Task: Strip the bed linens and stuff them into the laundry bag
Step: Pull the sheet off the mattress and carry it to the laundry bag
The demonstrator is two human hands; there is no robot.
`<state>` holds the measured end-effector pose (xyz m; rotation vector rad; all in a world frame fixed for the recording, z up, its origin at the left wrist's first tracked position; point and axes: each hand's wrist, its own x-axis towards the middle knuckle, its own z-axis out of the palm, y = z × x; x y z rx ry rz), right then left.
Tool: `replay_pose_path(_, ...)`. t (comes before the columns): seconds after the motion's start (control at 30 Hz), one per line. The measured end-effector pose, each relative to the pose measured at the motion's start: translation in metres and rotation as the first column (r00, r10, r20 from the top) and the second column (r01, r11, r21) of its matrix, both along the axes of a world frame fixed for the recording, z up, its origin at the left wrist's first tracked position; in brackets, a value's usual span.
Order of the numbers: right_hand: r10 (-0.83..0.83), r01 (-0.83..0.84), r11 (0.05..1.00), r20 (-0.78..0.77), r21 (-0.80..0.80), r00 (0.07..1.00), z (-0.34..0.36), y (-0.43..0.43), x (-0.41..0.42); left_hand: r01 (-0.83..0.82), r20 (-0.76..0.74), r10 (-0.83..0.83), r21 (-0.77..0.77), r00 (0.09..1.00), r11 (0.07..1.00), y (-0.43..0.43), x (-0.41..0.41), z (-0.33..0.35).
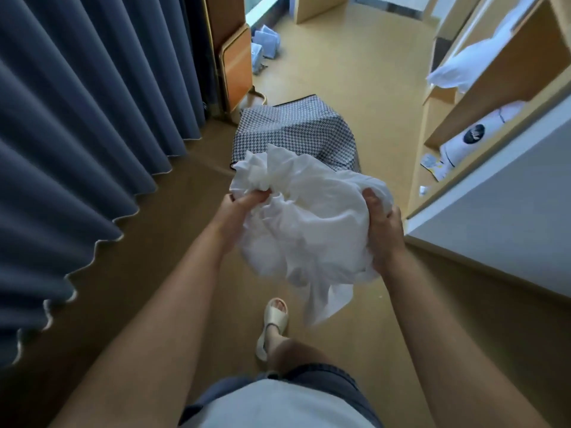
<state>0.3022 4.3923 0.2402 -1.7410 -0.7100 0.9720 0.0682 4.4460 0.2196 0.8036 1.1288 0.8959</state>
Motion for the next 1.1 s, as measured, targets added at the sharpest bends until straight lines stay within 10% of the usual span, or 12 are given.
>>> replay_pose_path(0.6,-0.094,0.094,0.995,-0.026,-0.017,0.995,-0.080,0.440,0.044,0.231,-0.085,-0.241,-0.115,0.967,0.966,0.482,0.043,-0.081)
replay_pose_path(1.1,-0.310,0.232,0.901,-0.171,-0.367,0.935,-0.383,0.573,0.145,0.565,-0.327,-0.597,-0.197,0.733,0.801,0.671,0.177,-0.392)
